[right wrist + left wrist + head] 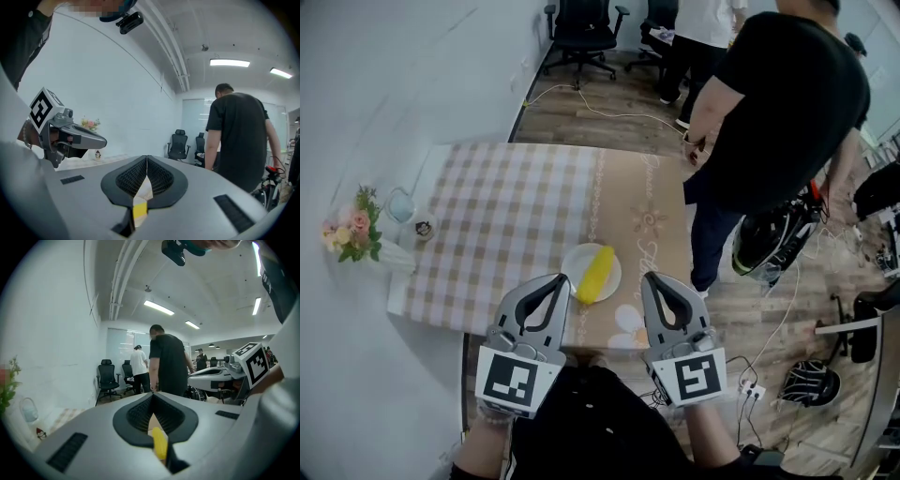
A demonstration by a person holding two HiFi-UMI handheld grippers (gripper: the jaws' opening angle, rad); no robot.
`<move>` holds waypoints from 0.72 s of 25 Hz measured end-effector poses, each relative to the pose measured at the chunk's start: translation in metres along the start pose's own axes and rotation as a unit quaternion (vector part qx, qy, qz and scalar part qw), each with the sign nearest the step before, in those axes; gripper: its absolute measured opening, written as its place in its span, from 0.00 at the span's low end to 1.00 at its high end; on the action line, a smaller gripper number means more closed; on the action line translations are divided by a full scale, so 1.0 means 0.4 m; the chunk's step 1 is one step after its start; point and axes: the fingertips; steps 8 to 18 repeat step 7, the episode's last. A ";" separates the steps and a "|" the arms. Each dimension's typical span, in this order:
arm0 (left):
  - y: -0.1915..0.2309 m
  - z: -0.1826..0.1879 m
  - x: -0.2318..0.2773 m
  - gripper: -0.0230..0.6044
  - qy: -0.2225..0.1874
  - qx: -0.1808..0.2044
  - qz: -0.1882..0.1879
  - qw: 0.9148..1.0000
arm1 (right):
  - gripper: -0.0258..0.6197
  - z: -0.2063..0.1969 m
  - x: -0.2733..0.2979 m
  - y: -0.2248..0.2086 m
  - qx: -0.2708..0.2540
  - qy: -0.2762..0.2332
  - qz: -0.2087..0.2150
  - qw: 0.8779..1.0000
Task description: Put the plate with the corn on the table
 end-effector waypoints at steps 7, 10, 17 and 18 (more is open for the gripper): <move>0.008 -0.006 -0.013 0.06 0.000 -0.018 0.006 1.000 | 0.10 -0.008 -0.012 0.003 0.003 0.010 0.000 1.000; 0.008 -0.006 -0.013 0.06 0.000 -0.018 0.006 1.000 | 0.10 -0.008 -0.012 0.003 0.003 0.010 0.000 1.000; 0.008 -0.006 -0.013 0.06 0.000 -0.018 0.006 1.000 | 0.10 -0.008 -0.012 0.003 0.003 0.010 0.000 1.000; 0.008 -0.006 -0.013 0.06 0.000 -0.018 0.006 1.000 | 0.10 -0.008 -0.012 0.003 0.003 0.010 0.000 1.000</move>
Point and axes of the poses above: the fingertips, and each gripper's own axes: x forward along the fingers, y to its left, z out of its top
